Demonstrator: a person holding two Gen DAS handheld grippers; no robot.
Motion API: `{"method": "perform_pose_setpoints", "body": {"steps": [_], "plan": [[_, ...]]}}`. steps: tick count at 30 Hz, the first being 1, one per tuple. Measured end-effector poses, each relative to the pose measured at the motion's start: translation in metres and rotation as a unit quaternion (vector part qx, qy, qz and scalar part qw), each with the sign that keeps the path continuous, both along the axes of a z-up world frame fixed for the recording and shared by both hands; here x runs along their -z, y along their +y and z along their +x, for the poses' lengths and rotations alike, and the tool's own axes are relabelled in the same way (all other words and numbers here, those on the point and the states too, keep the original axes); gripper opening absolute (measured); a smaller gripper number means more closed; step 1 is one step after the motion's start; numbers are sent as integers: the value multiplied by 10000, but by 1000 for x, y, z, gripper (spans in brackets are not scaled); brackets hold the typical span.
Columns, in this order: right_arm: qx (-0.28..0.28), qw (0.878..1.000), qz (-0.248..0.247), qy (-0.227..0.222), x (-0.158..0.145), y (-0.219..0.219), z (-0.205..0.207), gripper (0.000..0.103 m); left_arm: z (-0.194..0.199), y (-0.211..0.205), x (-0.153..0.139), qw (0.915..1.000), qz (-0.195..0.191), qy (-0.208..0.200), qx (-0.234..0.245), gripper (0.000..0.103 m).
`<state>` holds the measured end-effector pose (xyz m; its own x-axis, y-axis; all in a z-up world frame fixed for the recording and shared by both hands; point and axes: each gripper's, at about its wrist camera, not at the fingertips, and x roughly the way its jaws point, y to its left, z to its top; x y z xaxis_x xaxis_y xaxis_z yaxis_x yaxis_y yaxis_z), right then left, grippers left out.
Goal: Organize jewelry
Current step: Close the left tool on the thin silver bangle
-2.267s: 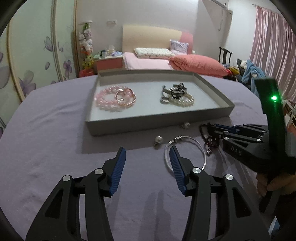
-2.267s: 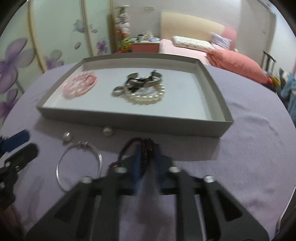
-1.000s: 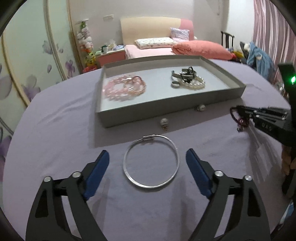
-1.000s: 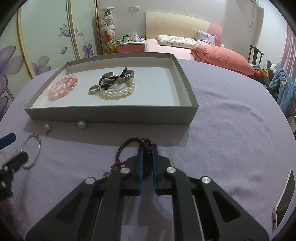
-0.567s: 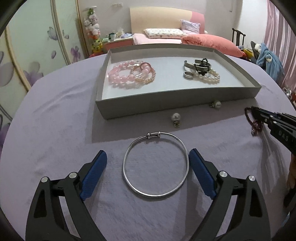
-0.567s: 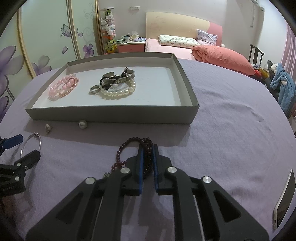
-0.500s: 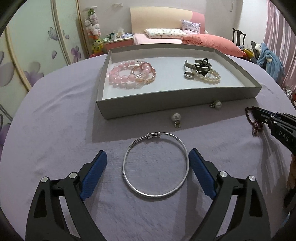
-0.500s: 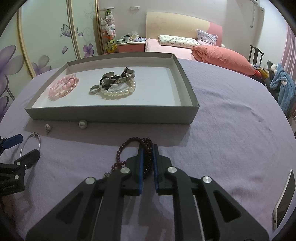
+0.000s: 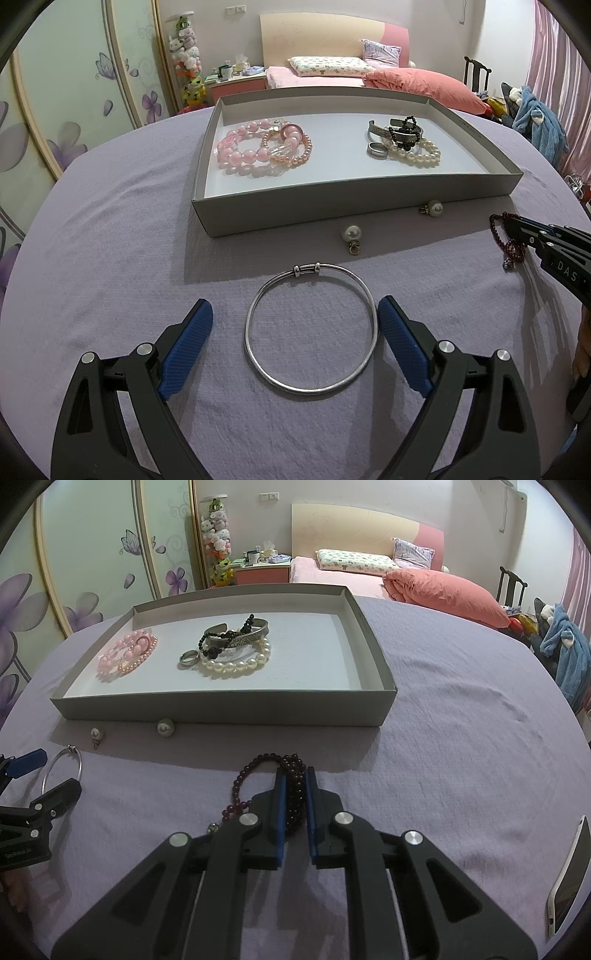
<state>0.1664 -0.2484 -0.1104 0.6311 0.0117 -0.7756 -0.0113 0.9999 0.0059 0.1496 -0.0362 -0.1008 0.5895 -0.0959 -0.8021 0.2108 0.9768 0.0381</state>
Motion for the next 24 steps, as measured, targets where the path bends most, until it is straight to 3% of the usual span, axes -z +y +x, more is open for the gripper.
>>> {"method": "perform_pose_setpoints", "body": {"steps": [8, 12, 18, 24], "plan": [[2, 10000, 1, -1, 0, 1, 0, 12, 0, 0, 0, 10000, -6, -4, -16, 89], [-15, 10000, 89, 3, 0, -3, -1, 11, -2, 1, -3, 9998, 1, -111, -174, 71], [-74, 9997, 216, 0, -1, -1, -7, 10, -2, 3, -3, 9996, -32, -104, -273, 70], [-99, 9962, 853, -168, -5, -8, -19, 9, -1, 8, -5, 9991, -138, -117, -376, 70]]}}
